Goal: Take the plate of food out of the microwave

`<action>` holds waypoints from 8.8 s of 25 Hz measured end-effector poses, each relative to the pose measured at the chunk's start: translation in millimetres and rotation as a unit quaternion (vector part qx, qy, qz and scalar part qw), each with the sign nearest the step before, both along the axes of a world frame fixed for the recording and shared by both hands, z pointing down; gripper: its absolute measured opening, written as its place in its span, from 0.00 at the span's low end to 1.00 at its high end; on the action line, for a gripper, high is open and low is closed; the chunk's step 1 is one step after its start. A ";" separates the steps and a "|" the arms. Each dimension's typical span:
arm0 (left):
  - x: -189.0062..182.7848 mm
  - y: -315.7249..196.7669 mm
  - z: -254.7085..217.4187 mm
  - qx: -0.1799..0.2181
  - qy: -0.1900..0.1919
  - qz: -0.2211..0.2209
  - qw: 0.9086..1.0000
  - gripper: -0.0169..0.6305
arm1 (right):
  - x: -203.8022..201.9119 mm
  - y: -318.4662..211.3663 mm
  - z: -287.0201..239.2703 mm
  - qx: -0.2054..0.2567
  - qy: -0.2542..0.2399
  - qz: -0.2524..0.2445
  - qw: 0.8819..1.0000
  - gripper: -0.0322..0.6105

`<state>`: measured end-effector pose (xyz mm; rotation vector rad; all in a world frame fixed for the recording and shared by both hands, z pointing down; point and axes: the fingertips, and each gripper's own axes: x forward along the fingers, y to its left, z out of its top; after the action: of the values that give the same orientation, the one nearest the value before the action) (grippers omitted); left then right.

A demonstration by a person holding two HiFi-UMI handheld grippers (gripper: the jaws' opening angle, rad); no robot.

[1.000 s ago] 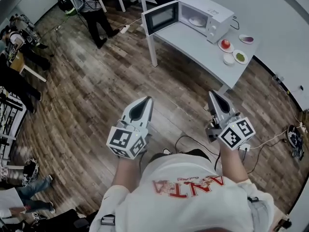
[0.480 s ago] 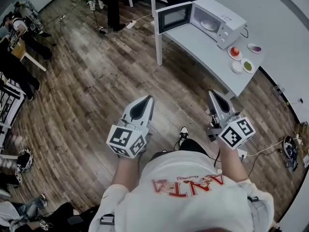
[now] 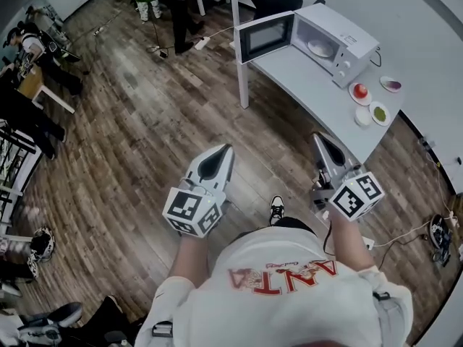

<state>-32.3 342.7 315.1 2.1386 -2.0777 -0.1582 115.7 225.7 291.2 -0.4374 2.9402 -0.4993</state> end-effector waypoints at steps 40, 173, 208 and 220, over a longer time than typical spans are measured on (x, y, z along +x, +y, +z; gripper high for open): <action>-50.8 -324.6 15.6 -0.029 -0.013 0.032 0.999 0.04 | -50.8 -318.3 36.9 -0.053 -0.012 0.026 0.998 0.05; -147.2 -605.0 115.2 -0.157 0.012 0.264 0.952 0.04 | -133.7 -596.8 315.1 -0.510 -0.282 0.306 0.753 0.08; -78.9 -522.3 106.5 -0.134 0.013 0.360 0.923 0.04 | 3.0 -442.2 375.5 -0.523 -0.307 0.419 0.676 0.08; -78.5 -526.8 109.4 -0.138 0.015 0.361 0.922 0.04 | 5.0 -444.8 386.9 -0.539 -0.309 0.422 0.660 0.09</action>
<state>-110.8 -184.1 424.6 2.5090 -1.0845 0.1791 120.7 -219.1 678.1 -1.2774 1.2343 -1.7022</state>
